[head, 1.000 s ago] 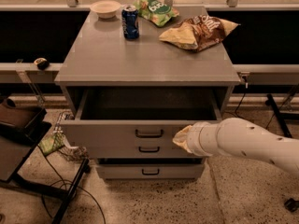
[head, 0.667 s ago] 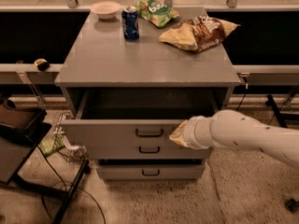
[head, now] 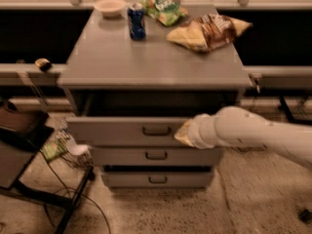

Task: Close top drawer

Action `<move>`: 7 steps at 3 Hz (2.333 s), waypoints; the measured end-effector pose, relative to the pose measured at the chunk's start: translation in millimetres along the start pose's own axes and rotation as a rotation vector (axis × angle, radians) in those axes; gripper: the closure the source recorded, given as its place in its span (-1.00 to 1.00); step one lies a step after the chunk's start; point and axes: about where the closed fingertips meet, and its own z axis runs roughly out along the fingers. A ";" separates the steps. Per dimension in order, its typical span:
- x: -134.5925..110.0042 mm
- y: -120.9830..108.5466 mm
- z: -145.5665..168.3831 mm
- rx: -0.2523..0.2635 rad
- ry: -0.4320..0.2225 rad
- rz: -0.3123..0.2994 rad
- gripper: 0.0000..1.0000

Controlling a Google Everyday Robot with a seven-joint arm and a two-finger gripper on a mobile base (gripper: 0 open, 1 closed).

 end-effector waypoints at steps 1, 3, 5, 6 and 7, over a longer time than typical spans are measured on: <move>0.0 0.3 -0.1 0.000 0.000 0.000 1.00; 0.0 0.4 -0.1 0.000 0.000 0.000 0.15; -0.1 0.4 -0.1 0.000 0.000 0.000 -0.78; -0.1 0.4 -0.1 0.000 0.000 0.000 -1.00; -0.2 0.4 -0.1 0.000 0.000 0.000 -1.00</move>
Offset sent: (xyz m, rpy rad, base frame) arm -0.0004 0.0001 0.0000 0.0000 0.0000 0.0000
